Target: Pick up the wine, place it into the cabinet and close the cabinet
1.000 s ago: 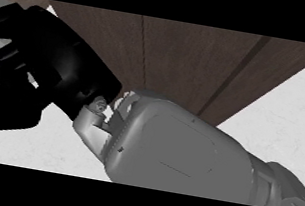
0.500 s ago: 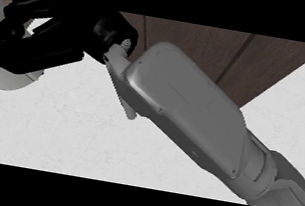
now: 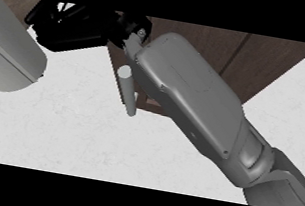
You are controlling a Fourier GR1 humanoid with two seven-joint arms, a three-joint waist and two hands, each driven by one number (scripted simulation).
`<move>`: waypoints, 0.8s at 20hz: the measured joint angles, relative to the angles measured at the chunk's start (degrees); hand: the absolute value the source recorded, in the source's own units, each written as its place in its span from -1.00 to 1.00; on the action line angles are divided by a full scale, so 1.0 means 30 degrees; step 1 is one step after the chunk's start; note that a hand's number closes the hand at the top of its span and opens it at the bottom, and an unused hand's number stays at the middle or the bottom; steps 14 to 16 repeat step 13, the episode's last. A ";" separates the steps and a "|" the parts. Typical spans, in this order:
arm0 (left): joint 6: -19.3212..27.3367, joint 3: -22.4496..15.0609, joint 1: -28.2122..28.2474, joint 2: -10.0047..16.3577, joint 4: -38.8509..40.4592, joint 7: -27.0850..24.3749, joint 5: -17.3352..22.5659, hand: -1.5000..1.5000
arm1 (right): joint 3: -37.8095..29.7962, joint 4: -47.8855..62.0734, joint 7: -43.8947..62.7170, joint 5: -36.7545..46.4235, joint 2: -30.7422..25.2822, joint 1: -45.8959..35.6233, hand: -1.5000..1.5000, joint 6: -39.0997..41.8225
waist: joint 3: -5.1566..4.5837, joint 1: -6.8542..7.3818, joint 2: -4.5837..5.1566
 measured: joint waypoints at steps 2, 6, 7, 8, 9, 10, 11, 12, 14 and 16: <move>-0.0212 -0.0043 -0.0002 0.0102 -0.0179 0.0196 0.0101 -1.00 | -0.0035 0.0168 -0.0441 0.0017 -0.0007 0.0105 1.00 0.0308 | -0.0054 0.0027 -0.0086; -0.0213 -0.0298 -0.0166 0.0016 -0.0593 0.0468 0.0344 -1.00 | -0.0197 0.0375 -0.1375 -0.0059 -0.0003 0.0320 1.00 0.1139 | -0.0200 0.0002 -0.0161; -0.0207 -0.0338 -0.0211 0.0011 -0.0632 0.0520 0.0378 -1.00 | -0.0221 0.0402 -0.1492 -0.0139 -0.0001 0.0335 1.00 0.1239 | -0.0245 -0.0024 -0.0165; -0.0211 -0.0395 -0.0279 0.0011 -0.0734 0.0588 0.0454 -1.00 | -0.0222 0.0413 -0.1711 -0.0190 0.0000 0.0368 1.00 0.1364 | -0.0293 -0.0057 -0.0165; -0.0212 -0.0465 -0.0264 -0.0008 -0.0869 0.0661 0.0519 -1.00 | -0.0273 0.0438 -0.1878 -0.0262 -0.0005 0.0433 1.00 0.1484 | -0.0324 -0.0044 -0.0185; -0.0201 -0.0565 -0.0292 -0.0074 -0.0957 0.0698 0.0578 -1.00 | -0.0280 0.0448 -0.2066 -0.0325 0.0001 0.0465 1.00 0.1579 | -0.0355 -0.0066 -0.0184; -0.0141 -0.0642 -0.0329 -0.0093 -0.1074 0.0796 0.0668 -1.00 | -0.0248 0.0477 -0.2193 -0.0358 0.0002 0.0468 1.00 0.1617 | -0.0372 -0.0086 -0.0191; -0.0109 -0.0767 -0.0362 -0.0119 -0.1152 0.0877 0.0697 -1.00 | -0.0192 0.0496 -0.2316 -0.0422 0.0005 0.0440 1.00 0.1673 | -0.0418 -0.0148 -0.0184; -0.0033 -0.0907 -0.0456 -0.0154 -0.1254 0.0953 0.0726 -1.00 | -0.0105 0.0502 -0.2551 -0.0434 0.0006 0.0406 1.00 0.1800 | -0.0452 -0.0227 -0.0149; -0.0033 -0.0907 -0.0456 -0.0154 -0.1254 0.0953 0.0726 -1.00 | -0.0105 0.0502 -0.2551 -0.0434 0.0006 0.0406 1.00 0.1800 | -0.0452 -0.0227 -0.0149</move>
